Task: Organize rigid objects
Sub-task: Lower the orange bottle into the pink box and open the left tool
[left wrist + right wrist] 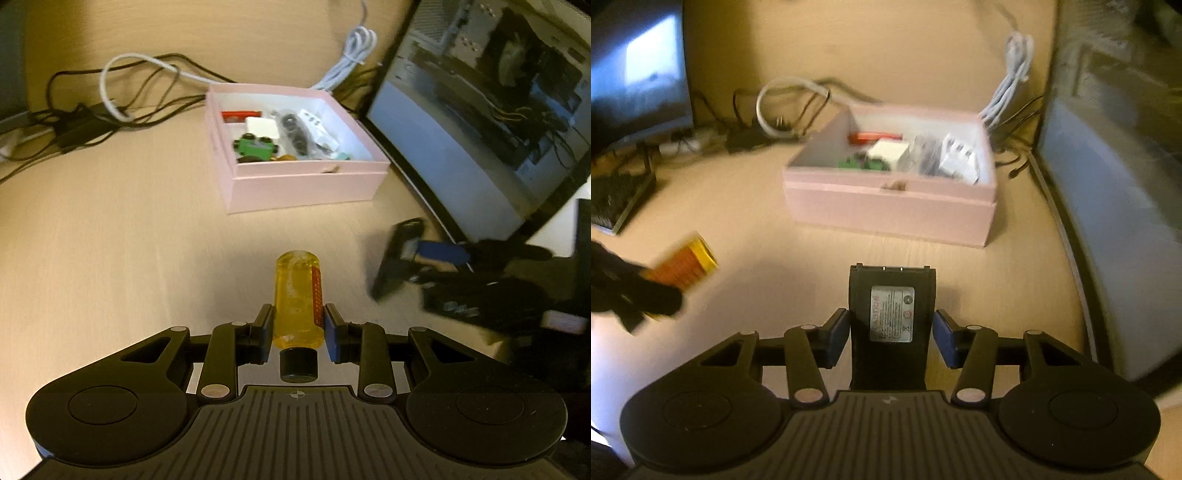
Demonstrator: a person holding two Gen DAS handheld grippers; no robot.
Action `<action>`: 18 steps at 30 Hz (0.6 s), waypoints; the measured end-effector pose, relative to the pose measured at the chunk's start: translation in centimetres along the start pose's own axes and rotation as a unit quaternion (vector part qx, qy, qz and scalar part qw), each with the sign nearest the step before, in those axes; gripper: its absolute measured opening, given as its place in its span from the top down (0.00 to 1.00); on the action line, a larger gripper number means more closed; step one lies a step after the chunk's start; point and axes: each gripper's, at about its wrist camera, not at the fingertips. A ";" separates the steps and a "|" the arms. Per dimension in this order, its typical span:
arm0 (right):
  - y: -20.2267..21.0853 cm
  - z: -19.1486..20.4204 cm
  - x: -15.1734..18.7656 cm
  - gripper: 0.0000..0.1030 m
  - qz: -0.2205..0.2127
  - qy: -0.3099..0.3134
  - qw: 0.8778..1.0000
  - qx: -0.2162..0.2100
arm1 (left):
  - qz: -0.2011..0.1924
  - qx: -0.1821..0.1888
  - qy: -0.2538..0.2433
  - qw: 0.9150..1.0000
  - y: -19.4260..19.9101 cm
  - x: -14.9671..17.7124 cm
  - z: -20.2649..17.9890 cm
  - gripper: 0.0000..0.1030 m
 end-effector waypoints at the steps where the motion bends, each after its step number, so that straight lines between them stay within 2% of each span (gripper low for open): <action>1: 0.8 -0.2 -0.1 0.52 -0.008 -0.007 1.000 0.002 | -0.001 0.004 0.000 1.000 -0.2 -0.4 0.0 0.69; 2: 1.6 -0.4 -0.3 0.53 -0.018 -0.014 1.000 0.006 | -0.003 0.008 0.001 1.000 -0.3 -0.7 0.0 0.69; 3: 2.3 -0.6 -0.4 0.61 -0.025 -0.018 0.999 0.011 | -0.006 0.011 0.001 1.000 -0.4 -1.3 0.0 0.69; 8: 4.5 -1.2 -0.6 0.61 -0.054 -0.031 0.998 0.030 | -0.045 0.015 -0.007 0.999 -1.5 -6.1 0.2 0.69; 13: 5.0 -1.5 -0.2 0.61 -0.041 -0.043 0.997 0.039 | -0.098 0.005 0.002 0.995 -4.0 -12.2 0.1 0.69; 18: 4.8 -1.2 0.6 0.61 -0.027 -0.027 0.998 0.045 | -0.115 -0.018 0.022 0.993 -8.5 -17.8 0.6 0.69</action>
Point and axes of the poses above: each gripper's, at about its wrist camera, not at the fingertips, and y roughly against the way its jaws point, z to its left, x to its underside, and after that the axes turned 9 degrees about y, right-handed
